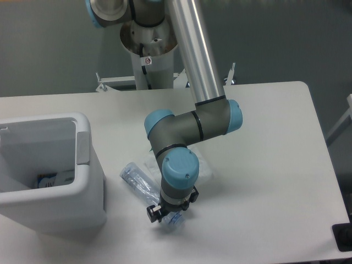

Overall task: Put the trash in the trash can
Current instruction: 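Close the gripper on the bottle near its cap, then lift the bottle and carry it over the white trash bin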

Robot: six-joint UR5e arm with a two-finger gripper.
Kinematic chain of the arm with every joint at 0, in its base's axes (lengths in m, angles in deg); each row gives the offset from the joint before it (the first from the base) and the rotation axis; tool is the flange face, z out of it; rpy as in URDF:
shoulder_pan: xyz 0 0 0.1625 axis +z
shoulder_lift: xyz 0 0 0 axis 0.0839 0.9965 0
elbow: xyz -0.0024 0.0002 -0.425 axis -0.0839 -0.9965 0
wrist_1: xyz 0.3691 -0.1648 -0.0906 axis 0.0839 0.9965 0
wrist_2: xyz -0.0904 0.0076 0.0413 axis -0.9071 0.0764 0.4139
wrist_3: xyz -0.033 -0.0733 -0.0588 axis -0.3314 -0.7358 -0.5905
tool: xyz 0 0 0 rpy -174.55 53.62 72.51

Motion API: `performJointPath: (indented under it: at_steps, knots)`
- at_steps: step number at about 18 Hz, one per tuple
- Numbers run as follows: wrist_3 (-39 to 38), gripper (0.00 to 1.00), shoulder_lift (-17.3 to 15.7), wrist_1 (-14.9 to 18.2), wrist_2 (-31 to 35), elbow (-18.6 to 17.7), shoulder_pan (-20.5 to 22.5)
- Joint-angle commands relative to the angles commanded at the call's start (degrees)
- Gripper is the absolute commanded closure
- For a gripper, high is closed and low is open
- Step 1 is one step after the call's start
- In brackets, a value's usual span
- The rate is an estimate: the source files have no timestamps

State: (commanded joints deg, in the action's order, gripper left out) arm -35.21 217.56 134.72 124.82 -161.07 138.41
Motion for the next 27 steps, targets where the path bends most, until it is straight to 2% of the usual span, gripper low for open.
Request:
performJointPath:
  at_steps: [4, 9, 13, 16, 18, 21, 27]
  knots:
    - [0.1, 0.37, 0.0, 0.1, -0.1, 0.0, 0.0]
    - [0.3, 0.37, -0.7, 0.0, -0.1, 0.1, -0.1]
    - [2.3, 0.37, -5.8, -0.3, -0.1, 1.3, 0.4]
    - [6.1, 0.36, -10.5, -0.6, -0.1, 4.4, 2.6]
    - [7.5, 0.36, -14.1, -3.8, -0.1, 6.6, 4.3]
    - [8.2, 0.36, -16.7, -12.7, -0.1, 8.4, 5.1]
    - [8.1, 0.36, -21.0, -14.4, -0.4, 13.0, 3.7]
